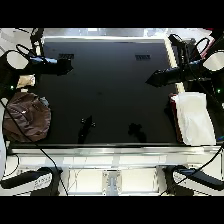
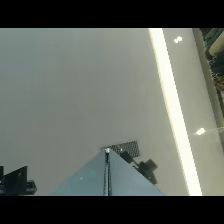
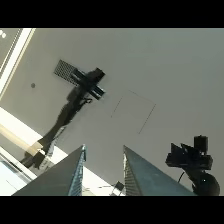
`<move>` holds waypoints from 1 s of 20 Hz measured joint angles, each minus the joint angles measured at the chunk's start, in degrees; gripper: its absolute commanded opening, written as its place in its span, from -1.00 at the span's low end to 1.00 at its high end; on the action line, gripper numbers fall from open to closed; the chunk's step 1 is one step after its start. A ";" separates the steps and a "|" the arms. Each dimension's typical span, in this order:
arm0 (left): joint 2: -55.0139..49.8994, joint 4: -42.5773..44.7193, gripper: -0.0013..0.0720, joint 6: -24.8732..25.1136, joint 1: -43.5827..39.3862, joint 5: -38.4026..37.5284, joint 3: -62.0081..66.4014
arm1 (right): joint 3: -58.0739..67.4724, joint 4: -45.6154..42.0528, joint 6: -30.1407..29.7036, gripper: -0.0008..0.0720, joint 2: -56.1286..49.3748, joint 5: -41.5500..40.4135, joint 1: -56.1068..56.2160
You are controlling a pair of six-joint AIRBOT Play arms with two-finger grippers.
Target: Fold the shirts.
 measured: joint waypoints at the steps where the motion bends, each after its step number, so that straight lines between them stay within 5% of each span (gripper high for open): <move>1: 0.00 0.02 -0.92 0.00 0.00 -0.02 0.00 | 0.00 0.00 0.00 -0.23 0.00 -0.02 0.00; 9: 0.00 0.02 -0.92 0.00 0.00 0.00 0.00 | 0.00 0.00 -0.09 -0.23 0.00 -0.02 0.00; 15: 0.00 0.02 -0.91 0.00 0.00 0.00 0.00 | 0.00 -4.55 -12.11 -0.23 -0.04 -3.56 -0.07; 16: 0.00 0.35 -0.82 0.00 0.02 0.02 0.00 | -0.02 -4.94 -13.11 -0.23 -0.04 -4.35 -0.07; 18: 0.00 4.07 0.31 0.02 0.55 0.61 0.00 | -0.02 -4.63 -14.47 -0.23 -0.04 -6.51 -0.07; 20: -0.04 11.93 0.44 -0.70 2.01 0.81 0.00 | 0.00 -2.82 -15.19 -0.23 -0.04 -7.96 -0.07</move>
